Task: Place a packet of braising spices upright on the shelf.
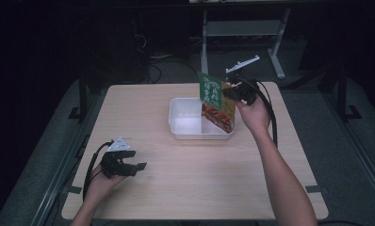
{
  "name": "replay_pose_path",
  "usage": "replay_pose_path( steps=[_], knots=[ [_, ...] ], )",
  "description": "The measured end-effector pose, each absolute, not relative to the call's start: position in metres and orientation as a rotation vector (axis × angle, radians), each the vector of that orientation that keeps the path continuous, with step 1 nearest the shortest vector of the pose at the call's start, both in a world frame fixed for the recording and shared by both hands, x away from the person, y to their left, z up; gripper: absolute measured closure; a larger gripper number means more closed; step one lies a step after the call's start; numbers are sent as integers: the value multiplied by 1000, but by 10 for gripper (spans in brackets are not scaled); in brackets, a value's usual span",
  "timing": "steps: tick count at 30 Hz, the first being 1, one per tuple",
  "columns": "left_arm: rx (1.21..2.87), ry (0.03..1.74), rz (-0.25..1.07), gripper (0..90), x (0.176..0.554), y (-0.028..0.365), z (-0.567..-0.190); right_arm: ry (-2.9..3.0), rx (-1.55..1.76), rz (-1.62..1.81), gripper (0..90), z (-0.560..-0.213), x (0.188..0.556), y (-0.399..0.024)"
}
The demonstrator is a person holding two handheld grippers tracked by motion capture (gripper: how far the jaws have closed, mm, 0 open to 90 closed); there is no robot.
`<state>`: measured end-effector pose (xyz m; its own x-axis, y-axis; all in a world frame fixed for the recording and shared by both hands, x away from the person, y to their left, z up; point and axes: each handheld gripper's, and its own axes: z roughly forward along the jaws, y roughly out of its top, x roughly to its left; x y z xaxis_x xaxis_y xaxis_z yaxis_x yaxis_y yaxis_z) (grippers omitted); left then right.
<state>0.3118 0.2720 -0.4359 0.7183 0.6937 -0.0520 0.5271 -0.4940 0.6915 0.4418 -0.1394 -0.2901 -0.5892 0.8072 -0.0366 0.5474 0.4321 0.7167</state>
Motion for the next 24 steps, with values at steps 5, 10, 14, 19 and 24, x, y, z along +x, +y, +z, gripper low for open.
replay_pose_path(
  steps=[5,10,14,19,24],
  knots=[
    [2215,921,304,300,312,272,-436,2326,1156,950,888,-292,440,-143],
    [2214,921,302,300,312,272,-436,2329,1168,945,889,-295,439,-148],
    [2214,923,302,300,311,271,-436,2334,1180,939,889,-297,438,-153],
    [2213,924,300,299,311,271,-436,2329,1183,947,889,-299,437,-156],
    [2214,924,300,299,311,271,-436,2329,1187,955,885,-300,438,-157]
  ],
)
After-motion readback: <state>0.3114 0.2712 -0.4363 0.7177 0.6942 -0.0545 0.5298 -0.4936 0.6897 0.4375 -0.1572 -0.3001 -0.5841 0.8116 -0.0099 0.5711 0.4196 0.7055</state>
